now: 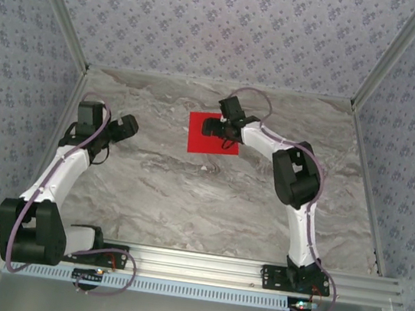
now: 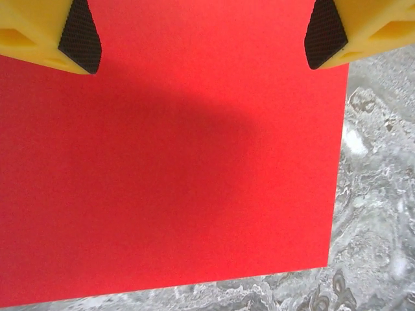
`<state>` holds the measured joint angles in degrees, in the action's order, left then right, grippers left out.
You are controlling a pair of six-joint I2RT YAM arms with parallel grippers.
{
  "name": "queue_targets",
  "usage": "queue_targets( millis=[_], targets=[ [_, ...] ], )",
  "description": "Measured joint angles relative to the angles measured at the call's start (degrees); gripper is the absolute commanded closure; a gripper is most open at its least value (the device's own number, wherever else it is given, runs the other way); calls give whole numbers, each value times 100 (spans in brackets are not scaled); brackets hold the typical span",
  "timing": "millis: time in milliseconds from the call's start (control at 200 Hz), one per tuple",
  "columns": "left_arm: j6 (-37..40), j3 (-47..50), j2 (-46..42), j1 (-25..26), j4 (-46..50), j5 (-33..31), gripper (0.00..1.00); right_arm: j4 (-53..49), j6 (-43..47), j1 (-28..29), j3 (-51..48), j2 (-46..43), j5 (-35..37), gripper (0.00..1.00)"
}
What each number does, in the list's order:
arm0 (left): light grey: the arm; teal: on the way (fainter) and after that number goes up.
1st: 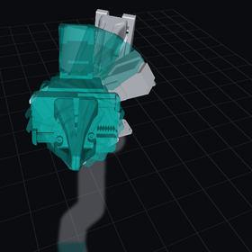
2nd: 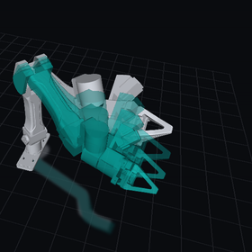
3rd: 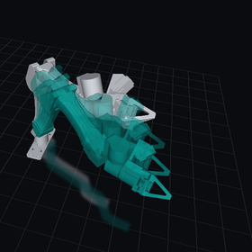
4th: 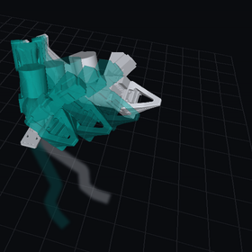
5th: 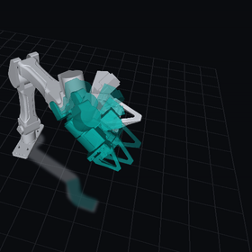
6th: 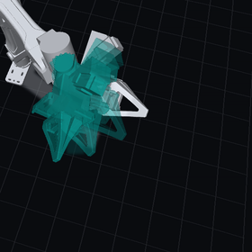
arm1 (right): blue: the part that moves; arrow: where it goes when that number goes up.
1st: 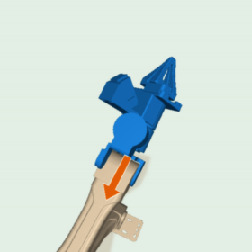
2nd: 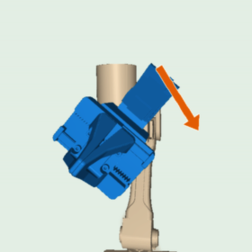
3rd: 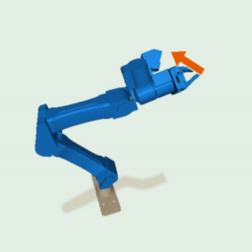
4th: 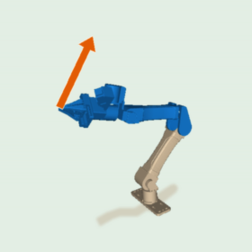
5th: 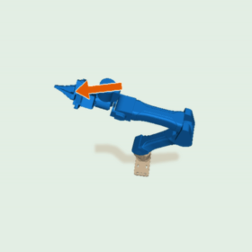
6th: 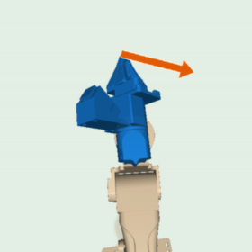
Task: Fold a paper plane with a square sheet of paper (pick it up from the middle)
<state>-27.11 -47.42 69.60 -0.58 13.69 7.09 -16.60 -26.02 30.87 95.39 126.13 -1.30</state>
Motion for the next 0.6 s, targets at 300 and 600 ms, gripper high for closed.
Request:
queue_targets(
  millis=[300,600],
  targets=[
    [0,0,37,24,-15,24,1,-509,122,83,599,518,-109,13],
    [-37,0,284,35,-70,92,1,-463,1180,94,-136,105,-334,15]
  ],
)
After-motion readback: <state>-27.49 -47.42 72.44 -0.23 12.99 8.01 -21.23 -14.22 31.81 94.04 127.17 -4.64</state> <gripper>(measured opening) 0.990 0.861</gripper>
